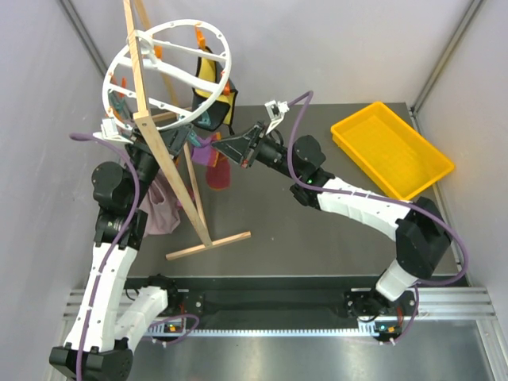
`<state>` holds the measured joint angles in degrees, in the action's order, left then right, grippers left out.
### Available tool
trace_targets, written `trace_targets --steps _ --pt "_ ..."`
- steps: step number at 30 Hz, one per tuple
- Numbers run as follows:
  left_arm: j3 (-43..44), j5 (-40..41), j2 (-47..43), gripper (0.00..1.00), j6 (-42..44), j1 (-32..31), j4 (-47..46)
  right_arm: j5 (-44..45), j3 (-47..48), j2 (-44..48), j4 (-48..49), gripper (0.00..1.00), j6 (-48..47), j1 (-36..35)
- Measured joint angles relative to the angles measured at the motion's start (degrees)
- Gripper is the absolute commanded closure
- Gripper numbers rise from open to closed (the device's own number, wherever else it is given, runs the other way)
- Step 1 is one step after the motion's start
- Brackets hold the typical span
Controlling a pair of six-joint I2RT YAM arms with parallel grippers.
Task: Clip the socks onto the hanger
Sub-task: Clamp the sock onto the hanger.
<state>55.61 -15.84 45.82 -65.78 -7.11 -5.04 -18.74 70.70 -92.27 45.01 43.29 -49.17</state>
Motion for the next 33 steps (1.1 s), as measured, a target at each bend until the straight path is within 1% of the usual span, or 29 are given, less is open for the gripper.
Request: trace_targets --steps 3,5,9,10,11,12,13,16,17,22,23,26,31,32,33 --pt "0.00 -0.20 0.00 0.43 0.24 0.00 0.72 0.00 0.00 -0.26 -0.04 0.90 0.20 -0.22" --pt "-0.02 -0.17 -0.11 0.40 0.42 -0.04 1.18 0.02 0.09 -0.26 -0.07 0.87 0.28 -0.35" --pt "-0.02 -0.15 -0.90 0.30 0.94 -0.07 2.34 0.09 1.09 -0.37 -0.37 0.79 0.39 -0.46" --pt "-0.02 -0.15 -1.14 0.26 1.09 -0.07 2.58 0.07 1.40 -0.50 -0.50 0.77 0.39 -0.50" --pt "-0.02 -0.13 -1.36 0.24 1.29 -0.07 2.82 0.07 1.68 -0.63 -0.50 0.73 0.39 -0.50" --pt "-0.02 -0.09 -1.55 0.23 1.44 -0.07 3.02 0.11 1.86 -0.79 -0.50 0.72 0.42 -0.50" --pt "-0.02 0.07 -1.86 0.16 1.60 -0.07 3.41 0.17 1.99 -0.92 -0.74 0.71 0.39 -0.50" --pt "0.00 0.50 -2.84 0.12 2.58 -0.07 4.92 0.44 2.54 -1.49 -2.01 0.68 0.33 -0.52" --pt "0.00 0.66 -3.26 0.11 2.93 -0.07 5.70 0.57 2.60 -1.66 -2.38 0.63 0.28 -0.52" --pt "0.42 2.03 -5.16 0.09 4.92 -0.07 10.25 1.14 2.60 -1.99 -5.73 0.50 0.04 -0.55" --pt "0.55 2.40 -5.42 0.09 5.31 -0.07 11.02 1.25 2.60 -1.99 -6.36 0.46 -0.17 -0.55" --pt "0.63 3.78 -6.49 0.10 6.23 -0.07 13.46 1.79 2.60 -1.99 -8.09 0.38 -0.70 -0.55" --pt "0.98 7.06 -9.49 0.16 8.85 -0.07 18.10 2.86 2.60 -1.97 -12.28 0.35 -2.80 -0.55" --pt "1.22 7.98 -10.34 0.16 9.60 -0.07 19.37 3.10 2.60 -1.86 -13.38 0.31 -3.28 -0.55" --pt "1.51 9.09 -11.34 0.17 10.47 -0.07 20.63 3.50 2.60 -1.73 -14.80 0.29 -3.76 -0.55"
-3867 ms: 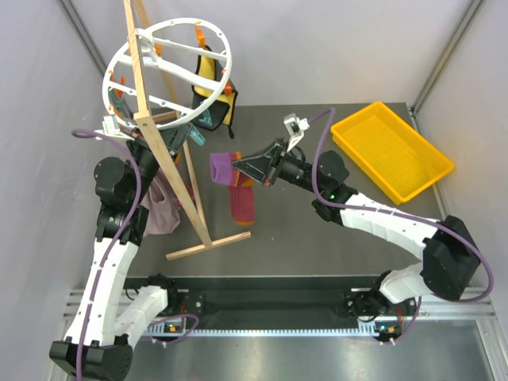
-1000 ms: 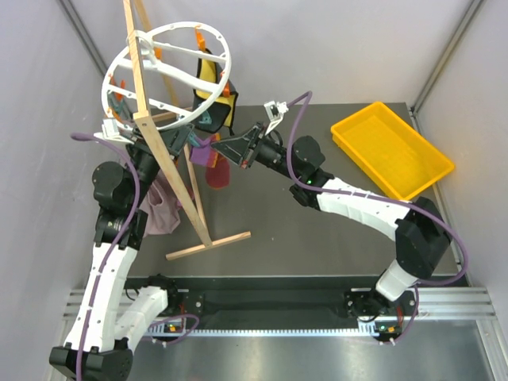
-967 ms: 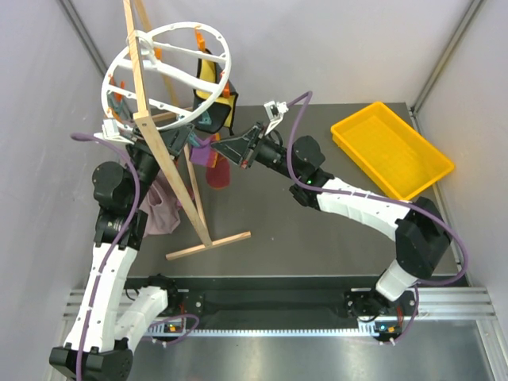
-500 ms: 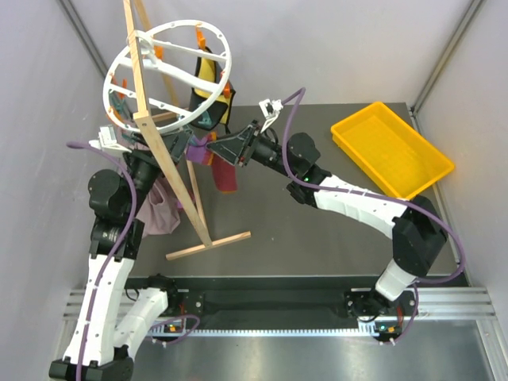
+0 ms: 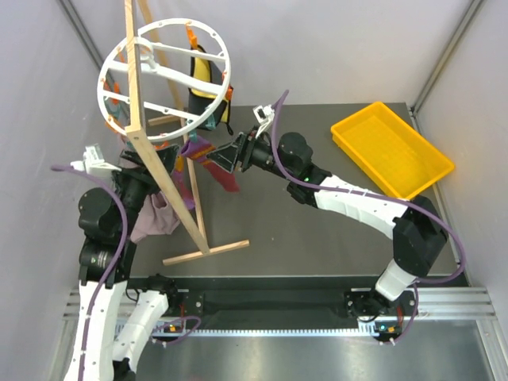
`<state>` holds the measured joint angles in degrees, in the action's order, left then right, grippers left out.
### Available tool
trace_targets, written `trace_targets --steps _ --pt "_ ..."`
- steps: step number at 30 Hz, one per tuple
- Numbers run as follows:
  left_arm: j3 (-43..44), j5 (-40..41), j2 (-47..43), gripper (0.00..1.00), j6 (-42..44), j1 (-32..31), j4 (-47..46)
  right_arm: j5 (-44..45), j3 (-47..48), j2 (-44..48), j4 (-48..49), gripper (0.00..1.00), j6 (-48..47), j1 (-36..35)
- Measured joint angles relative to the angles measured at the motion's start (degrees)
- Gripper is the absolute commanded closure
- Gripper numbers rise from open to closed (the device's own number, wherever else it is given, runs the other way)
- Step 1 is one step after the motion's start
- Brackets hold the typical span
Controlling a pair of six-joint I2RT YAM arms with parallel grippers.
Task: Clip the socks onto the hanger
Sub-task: Clamp the sock onto the hanger, then reset both arms
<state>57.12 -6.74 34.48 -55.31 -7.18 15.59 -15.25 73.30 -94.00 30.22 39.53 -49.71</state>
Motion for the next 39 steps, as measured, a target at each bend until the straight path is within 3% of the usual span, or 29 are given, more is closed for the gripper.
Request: trace_targets --steps 3,8,18,29,37,39 --pt "0.31 4.09 -3.74 0.18 2.27 0.00 3.48 1.51 0.02 0.94 -5.75 0.18 -2.16 0.13" --pt "1.40 11.41 -9.75 0.19 5.99 0.00 8.94 4.70 2.27 2.73 -17.25 0.10 -6.84 0.66" --pt "3.58 15.50 -8.37 0.24 7.13 0.00 13.27 6.45 3.02 5.42 -27.28 0.06 -11.02 1.25" --pt "6.14 32.98 -9.20 0.26 7.37 0.00 15.50 3.87 2.97 5.44 -31.12 0.00 -12.74 0.79" --pt "9.77 40.85 -9.99 0.27 15.54 -0.07 16.04 7.80 -6.95 8.57 -34.69 0.02 -15.23 -7.10" --pt "9.70 41.46 -10.10 0.27 16.57 -0.17 16.33 9.51 -9.99 8.66 -35.04 0.25 -15.39 -11.02"
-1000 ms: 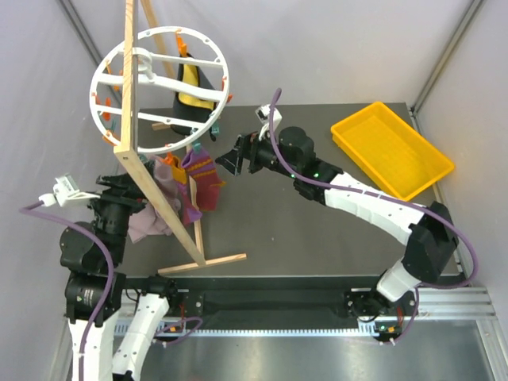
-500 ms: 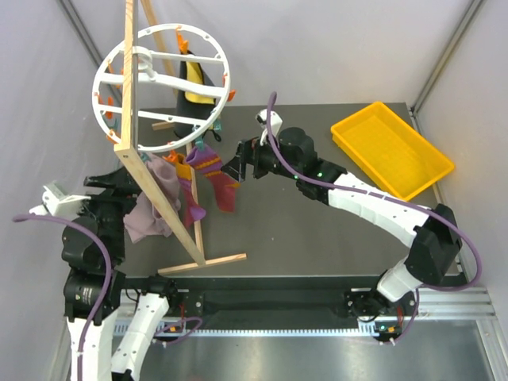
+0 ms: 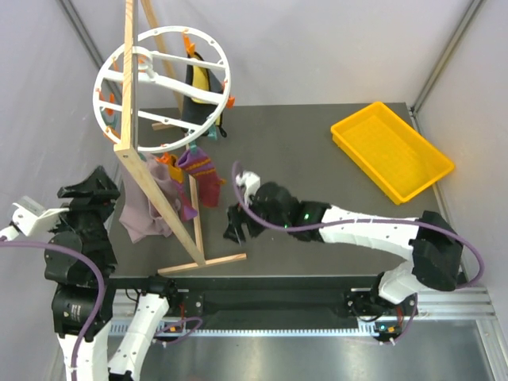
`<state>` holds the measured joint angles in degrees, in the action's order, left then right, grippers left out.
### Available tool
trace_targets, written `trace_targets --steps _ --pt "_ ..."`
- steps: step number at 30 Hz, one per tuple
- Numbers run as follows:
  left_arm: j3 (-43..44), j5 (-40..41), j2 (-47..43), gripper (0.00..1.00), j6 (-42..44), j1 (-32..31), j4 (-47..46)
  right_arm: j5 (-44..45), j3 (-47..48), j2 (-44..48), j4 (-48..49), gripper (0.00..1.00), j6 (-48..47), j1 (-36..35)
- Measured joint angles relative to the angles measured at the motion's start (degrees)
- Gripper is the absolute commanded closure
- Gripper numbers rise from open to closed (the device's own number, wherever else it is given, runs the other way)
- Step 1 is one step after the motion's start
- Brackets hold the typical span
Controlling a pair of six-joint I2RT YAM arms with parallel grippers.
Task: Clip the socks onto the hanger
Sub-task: Reset both arms
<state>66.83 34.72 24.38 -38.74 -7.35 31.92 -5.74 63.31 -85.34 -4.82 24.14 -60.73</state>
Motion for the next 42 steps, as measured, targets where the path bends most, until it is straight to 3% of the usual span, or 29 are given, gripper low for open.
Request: trace_targets --steps 2,4,5,7,10,14,30,42 --pt "-0.48 0.15 -0.13 0.27 0.42 -0.09 0.26 0.48 -2.99 -0.35 0.09 0.48 1.01 -3.48" --pt "-1.49 -0.15 -0.31 0.27 0.44 -0.13 0.68 0.09 -5.42 -1.88 1.64 0.62 3.08 -6.05" --pt "-1.95 -0.46 -0.31 0.27 0.33 -0.15 1.01 -0.39 -6.51 -3.39 3.21 0.74 4.31 -7.37" --pt "-2.86 -1.27 -0.31 0.27 -0.11 -0.22 1.88 -0.87 -7.21 -6.73 5.07 0.83 6.08 -8.96" --pt "-3.63 -2.40 -0.26 0.27 -0.68 -0.24 2.99 -1.73 -6.64 -12.33 7.82 0.86 8.15 -10.75" --pt "-4.20 -3.19 -0.28 0.26 -1.62 -0.24 3.96 -2.67 -5.01 -18.97 12.81 1.00 10.60 -12.98" --pt "-7.69 -4.66 -1.38 0.24 -4.66 -1.60 6.45 3.56 -1.73 -28.98 26.77 1.00 14.99 -12.94" --pt "-7.69 -0.13 -1.44 0.23 -5.11 -3.23 7.30 2.34 8.50 -34.93 24.17 1.00 14.71 -6.10"
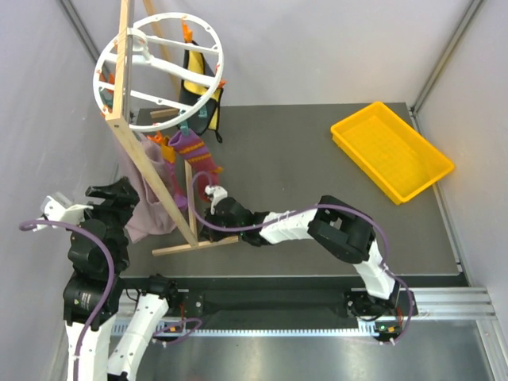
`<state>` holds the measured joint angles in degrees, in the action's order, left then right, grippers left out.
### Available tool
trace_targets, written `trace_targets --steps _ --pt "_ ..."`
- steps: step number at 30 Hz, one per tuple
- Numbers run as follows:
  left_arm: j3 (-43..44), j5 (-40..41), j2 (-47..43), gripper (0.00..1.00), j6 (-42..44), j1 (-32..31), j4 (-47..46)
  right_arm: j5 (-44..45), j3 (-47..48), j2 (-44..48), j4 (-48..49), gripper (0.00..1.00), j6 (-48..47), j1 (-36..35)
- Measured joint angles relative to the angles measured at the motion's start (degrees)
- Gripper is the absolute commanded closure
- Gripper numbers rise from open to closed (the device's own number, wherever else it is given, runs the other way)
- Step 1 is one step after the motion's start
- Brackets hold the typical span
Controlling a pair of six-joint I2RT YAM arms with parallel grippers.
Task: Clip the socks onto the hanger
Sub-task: Reset both arms
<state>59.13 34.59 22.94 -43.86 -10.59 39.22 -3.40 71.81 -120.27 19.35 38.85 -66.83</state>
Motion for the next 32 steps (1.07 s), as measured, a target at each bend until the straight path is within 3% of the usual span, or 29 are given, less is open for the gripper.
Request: trace_targets --steps 9,13,14,16,19,20,25,32 --pt "0.00 1.88 -0.72 0.23 -1.01 -0.42 1.20 -0.11 5.42 -1.64 -3.65 0.86 -5.73 5.88" --pt "0.00 2.56 -1.33 0.23 -0.96 -0.57 1.77 -0.13 0.00 3.32 -6.47 0.66 -7.89 5.22" --pt "-0.07 2.62 -1.51 0.24 -0.98 -0.63 1.99 -0.02 -1.53 5.14 -7.28 0.56 -8.31 5.11" --pt "-0.52 2.62 -1.90 0.24 -0.96 -0.79 2.08 0.57 -5.18 10.14 -9.31 0.49 -9.29 5.07" --pt "-2.27 2.60 -2.62 0.24 -1.09 -0.79 2.47 3.02 -9.11 17.55 -11.96 0.27 -10.08 5.07" --pt "-2.95 2.58 -2.84 0.24 -1.25 -0.81 2.67 4.15 -10.34 19.91 -12.74 0.03 -10.21 5.09" --pt "-5.38 2.60 -4.07 0.25 -2.10 -0.85 4.22 9.84 -14.73 28.57 -17.07 0.00 -8.92 5.62" --pt "-6.88 2.54 -5.57 0.25 -4.20 -0.85 5.20 10.21 -21.09 31.82 -18.75 0.00 -5.92 9.01"
